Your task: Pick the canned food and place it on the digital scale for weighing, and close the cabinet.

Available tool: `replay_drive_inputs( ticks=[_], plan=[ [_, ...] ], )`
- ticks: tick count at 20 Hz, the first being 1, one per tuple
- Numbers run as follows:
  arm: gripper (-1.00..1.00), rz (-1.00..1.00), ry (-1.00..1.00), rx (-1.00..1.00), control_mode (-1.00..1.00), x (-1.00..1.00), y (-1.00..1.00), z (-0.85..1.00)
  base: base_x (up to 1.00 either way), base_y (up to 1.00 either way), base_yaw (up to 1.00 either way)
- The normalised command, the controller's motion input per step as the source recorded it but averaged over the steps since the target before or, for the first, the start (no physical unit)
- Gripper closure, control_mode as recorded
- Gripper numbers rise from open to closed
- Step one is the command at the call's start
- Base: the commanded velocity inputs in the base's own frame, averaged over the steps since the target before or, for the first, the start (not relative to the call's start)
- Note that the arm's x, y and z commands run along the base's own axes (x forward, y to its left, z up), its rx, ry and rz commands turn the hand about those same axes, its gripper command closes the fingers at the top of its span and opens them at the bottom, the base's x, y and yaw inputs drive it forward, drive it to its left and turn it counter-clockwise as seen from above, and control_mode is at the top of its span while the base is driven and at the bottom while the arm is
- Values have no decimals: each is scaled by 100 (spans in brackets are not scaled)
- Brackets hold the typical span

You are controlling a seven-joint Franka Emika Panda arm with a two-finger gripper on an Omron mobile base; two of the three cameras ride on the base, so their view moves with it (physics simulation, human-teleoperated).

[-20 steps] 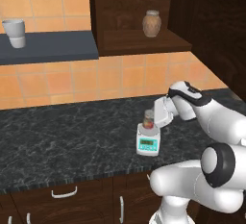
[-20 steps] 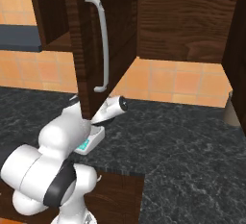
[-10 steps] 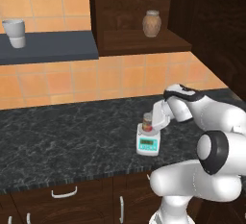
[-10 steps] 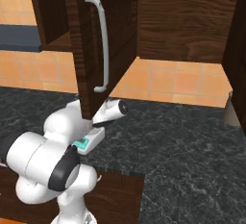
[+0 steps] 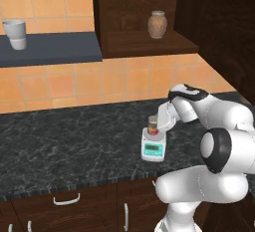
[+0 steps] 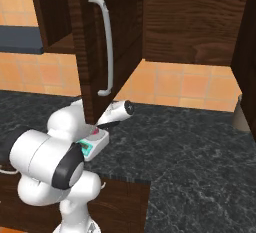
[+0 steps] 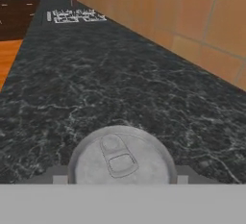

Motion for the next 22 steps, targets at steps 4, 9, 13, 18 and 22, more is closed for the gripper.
replay_drive_inputs(
  ticks=[4,9,13,18,22],
  plan=[
    [-100,0,0,0,-100,-1,0,-11,0,0,0],
    [-100,0,-3,0,-100,-24,-1,0,0,0,0],
    [-100,0,-6,0,-100,-22,-3,0,0,0,0],
    [-100,0,-13,0,-100,-6,-22,0,0,0,0],
    [-100,0,-14,0,-100,-6,-15,0,0,0,0]
  ],
)
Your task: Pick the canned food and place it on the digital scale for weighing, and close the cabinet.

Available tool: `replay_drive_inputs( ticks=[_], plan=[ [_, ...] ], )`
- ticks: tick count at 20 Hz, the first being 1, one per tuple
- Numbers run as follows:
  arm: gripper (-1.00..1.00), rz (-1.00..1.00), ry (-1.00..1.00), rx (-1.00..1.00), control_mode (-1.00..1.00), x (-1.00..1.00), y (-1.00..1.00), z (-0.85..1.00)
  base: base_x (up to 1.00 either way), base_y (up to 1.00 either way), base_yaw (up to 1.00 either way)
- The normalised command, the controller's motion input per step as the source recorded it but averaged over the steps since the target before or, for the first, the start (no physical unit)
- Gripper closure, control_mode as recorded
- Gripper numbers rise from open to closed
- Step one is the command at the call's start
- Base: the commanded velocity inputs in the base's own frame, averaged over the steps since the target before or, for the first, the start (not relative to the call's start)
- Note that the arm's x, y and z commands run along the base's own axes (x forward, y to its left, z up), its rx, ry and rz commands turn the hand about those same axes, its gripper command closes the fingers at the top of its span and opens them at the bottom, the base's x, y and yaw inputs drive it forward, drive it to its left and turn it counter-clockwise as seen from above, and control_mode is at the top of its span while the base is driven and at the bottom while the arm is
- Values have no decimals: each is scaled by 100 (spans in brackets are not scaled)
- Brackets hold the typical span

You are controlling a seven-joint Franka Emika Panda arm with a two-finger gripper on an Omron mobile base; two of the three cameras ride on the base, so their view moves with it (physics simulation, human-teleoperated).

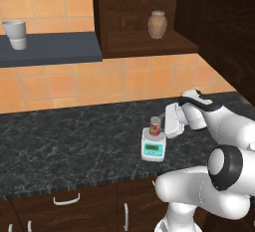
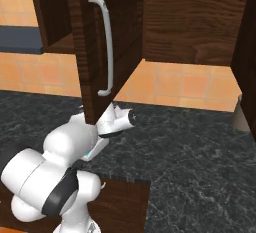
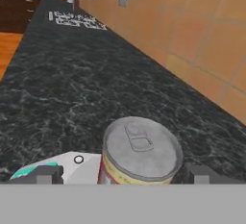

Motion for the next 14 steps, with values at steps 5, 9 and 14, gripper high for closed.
replay_drive_inputs(
  ticks=[5,9,14],
  plan=[
    [-100,-1,-11,0,-100,-6,-13,0,0,0,0],
    [-100,0,-15,3,-100,0,0,0,0,0,0],
    [-100,-4,-9,14,-100,-8,-20,0,0,0,0]
  ],
)
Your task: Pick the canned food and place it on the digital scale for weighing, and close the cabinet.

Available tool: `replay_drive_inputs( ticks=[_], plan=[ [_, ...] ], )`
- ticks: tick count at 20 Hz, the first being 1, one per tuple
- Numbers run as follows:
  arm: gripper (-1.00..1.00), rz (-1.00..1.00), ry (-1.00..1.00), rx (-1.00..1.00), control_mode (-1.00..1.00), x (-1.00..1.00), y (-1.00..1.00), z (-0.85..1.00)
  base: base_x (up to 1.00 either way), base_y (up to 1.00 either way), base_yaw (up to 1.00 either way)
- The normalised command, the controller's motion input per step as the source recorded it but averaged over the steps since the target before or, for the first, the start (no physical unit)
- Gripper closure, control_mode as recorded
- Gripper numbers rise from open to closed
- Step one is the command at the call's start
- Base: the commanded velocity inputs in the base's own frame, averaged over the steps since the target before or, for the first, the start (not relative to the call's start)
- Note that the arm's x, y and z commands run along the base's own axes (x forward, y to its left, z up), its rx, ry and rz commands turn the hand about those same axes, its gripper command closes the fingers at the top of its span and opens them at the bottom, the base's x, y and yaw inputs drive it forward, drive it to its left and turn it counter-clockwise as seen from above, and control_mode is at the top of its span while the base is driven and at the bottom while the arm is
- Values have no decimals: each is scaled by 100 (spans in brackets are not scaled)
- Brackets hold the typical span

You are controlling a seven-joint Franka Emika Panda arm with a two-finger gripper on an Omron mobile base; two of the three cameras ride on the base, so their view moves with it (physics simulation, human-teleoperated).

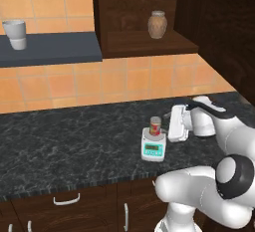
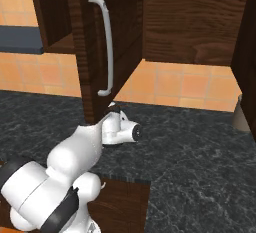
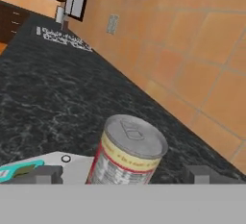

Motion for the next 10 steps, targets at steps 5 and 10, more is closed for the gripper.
replay_drive_inputs(
  ticks=[5,10],
  plan=[
    [-100,-3,-7,13,-100,-19,-23,0,0,0,0],
    [-100,-6,-19,5,-100,-50,-31,11,0,0,0]
  ],
)
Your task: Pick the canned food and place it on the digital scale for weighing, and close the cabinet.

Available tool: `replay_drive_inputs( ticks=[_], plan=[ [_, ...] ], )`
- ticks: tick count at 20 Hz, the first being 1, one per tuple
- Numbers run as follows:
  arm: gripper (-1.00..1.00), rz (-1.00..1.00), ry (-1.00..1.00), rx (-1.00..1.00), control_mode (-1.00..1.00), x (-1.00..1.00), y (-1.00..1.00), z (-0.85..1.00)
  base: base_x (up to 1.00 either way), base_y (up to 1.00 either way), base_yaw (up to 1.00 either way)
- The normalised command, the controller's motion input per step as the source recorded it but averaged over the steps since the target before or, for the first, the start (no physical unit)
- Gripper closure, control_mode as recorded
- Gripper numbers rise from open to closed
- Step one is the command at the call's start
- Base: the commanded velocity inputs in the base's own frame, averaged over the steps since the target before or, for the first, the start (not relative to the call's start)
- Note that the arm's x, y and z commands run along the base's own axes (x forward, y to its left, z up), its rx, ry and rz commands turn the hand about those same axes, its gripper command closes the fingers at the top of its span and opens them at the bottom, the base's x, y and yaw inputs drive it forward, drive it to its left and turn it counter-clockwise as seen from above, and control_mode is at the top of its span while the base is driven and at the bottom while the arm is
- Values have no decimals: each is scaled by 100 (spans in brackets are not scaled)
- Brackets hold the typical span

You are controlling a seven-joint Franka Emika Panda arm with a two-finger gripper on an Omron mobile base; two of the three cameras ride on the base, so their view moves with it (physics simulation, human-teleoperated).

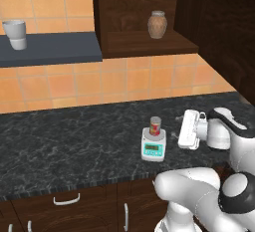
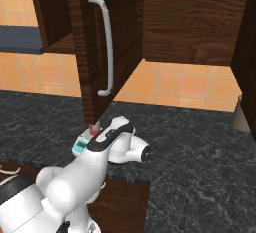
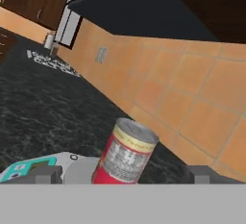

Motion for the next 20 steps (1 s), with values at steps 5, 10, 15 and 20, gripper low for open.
replay_drive_inputs(
  ticks=[5,10,15,20],
  plan=[
    [-100,-6,-8,7,-100,-37,-64,42,0,0,0],
    [-100,-2,-5,6,-100,-37,-94,29,0,0,0],
    [-100,0,-3,1,-100,-18,-96,6,0,0,0],
    [-100,0,-24,0,-100,-7,-81,65,0,0,0]
  ],
)
